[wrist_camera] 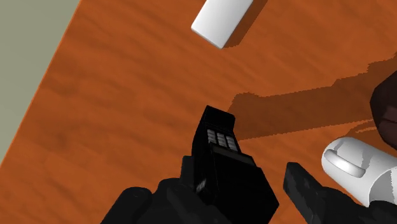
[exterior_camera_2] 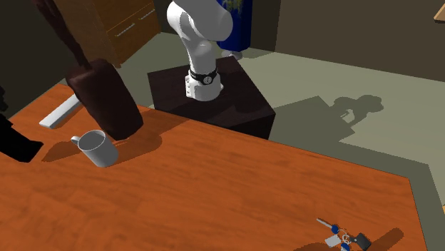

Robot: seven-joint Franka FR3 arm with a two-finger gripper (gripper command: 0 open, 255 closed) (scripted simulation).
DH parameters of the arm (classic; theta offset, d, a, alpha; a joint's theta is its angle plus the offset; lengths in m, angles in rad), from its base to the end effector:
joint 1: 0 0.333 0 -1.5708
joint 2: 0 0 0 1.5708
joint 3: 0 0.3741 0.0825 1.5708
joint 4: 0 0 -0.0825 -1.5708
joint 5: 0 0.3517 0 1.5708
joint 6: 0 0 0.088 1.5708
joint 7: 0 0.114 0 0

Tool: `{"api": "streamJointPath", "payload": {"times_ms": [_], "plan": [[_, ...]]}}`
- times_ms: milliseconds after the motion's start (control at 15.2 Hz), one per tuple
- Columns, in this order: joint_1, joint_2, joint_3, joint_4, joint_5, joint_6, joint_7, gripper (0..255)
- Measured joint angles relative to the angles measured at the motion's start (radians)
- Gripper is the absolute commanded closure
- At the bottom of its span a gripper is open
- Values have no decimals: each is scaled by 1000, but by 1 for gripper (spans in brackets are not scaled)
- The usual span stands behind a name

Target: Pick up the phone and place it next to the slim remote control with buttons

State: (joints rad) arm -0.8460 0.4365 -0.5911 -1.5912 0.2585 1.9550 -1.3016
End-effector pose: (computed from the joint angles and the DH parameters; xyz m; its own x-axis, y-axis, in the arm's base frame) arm 0.1690 -0.6371 0.4738 0.9823 -0.1871 0.0035 -0.1871 -0.9823 0.0050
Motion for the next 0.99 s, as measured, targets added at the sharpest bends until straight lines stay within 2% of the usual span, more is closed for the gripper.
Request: {"api": "streamJointPath", "payload": {"times_ms": [132,264,396,660,990], "plan": [[-29,20,8,40,22,0,-18,0],[-18,12,8,22,20,16,-11,0],[2,5,5,8,-9,-14,12,0],[-3,26,2,74,-28,-110,26,0],[-3,27,2,82,-30,-124,28,0]]}}
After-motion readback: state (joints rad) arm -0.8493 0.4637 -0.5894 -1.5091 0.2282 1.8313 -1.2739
